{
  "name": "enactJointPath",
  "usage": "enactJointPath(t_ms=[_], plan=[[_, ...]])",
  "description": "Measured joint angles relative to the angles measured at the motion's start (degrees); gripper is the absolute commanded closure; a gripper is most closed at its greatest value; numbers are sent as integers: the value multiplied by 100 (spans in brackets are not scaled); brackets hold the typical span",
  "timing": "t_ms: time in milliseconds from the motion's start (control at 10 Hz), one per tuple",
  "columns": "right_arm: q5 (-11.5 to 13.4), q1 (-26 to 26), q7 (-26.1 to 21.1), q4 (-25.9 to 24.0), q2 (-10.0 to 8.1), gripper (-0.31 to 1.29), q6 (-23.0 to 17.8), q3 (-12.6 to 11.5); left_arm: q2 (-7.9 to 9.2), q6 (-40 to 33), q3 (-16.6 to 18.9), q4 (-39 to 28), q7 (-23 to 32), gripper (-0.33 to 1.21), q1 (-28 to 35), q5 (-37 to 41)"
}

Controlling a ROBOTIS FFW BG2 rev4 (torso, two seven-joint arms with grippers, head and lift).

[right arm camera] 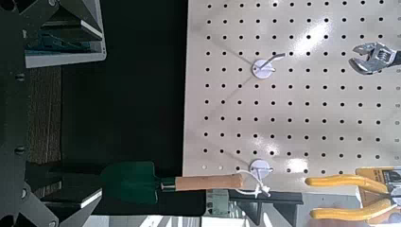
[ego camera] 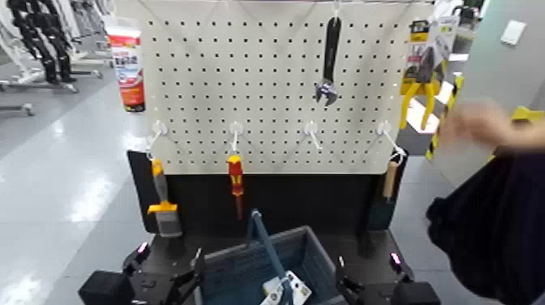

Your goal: Grasp the handle of the crate.

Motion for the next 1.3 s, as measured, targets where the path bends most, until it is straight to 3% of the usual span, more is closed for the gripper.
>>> enactJointPath(t_ms=[500,700,800,1100,1300], plan=[[-5,-3,-8,1,-3,14,29,6,-7,100,0,8,-70,11,-18,151],[-5,-9,-8,6,-9,14,49,17,-7,355,28,-20,-371,11,-97,512],[-7,-13,-8,7,-12,14,63,26,-7,710,82,-104,-667,11,-186,796],[-30,-25,-8,7,-31,14,124,57,207,1969,101,-497,-725,11,-444,2160],[-41,-35,-8,7,-37,14,146,75,255,2818,195,-627,-757,11,-632,3270]])
